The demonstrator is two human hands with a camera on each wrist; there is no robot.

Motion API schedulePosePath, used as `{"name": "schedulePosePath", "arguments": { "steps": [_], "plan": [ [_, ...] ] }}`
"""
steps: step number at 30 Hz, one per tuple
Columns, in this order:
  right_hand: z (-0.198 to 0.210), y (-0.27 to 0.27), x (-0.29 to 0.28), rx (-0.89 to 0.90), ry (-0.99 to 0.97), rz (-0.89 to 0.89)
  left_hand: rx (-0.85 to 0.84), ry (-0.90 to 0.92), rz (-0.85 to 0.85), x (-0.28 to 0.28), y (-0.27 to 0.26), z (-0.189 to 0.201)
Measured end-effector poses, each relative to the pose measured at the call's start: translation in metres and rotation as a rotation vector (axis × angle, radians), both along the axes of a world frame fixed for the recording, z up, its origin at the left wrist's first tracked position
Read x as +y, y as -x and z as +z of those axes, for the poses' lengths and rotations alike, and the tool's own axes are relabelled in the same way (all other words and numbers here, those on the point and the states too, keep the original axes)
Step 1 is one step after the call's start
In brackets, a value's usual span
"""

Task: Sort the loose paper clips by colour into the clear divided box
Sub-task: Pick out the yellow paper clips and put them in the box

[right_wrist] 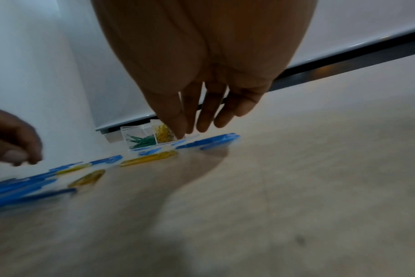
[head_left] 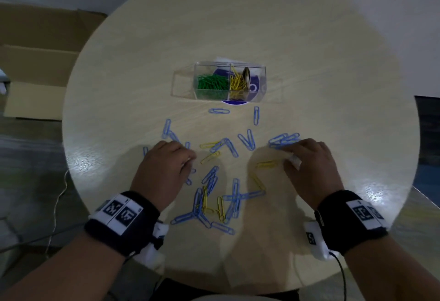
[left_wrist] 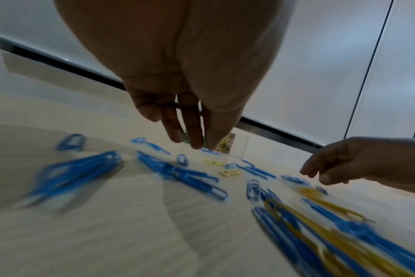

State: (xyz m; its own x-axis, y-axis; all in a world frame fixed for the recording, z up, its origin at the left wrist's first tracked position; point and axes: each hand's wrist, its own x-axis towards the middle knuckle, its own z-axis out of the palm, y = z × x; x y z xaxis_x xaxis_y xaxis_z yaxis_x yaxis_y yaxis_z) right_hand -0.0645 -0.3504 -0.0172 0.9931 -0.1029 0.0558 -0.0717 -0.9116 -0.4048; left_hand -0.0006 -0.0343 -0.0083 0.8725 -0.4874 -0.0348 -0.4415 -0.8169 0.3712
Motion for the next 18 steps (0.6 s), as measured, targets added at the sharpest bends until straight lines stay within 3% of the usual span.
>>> {"name": "schedulePosePath", "arguments": {
  "steps": [5, 11, 18],
  "plan": [
    [-0.001, -0.004, 0.016, 0.163, -0.002, 0.241, 0.060, -0.099, -0.062, -0.027, -0.021, -0.005],
    [0.001, -0.007, 0.024, 0.293, 0.009, 0.130, 0.121, -0.091, -0.039, -0.026, -0.020, -0.006],
    [0.004, -0.006, 0.027, 0.360, -0.047, 0.098, 0.287, -0.253, -0.022, -0.024, -0.022, 0.004]
  ]
}}
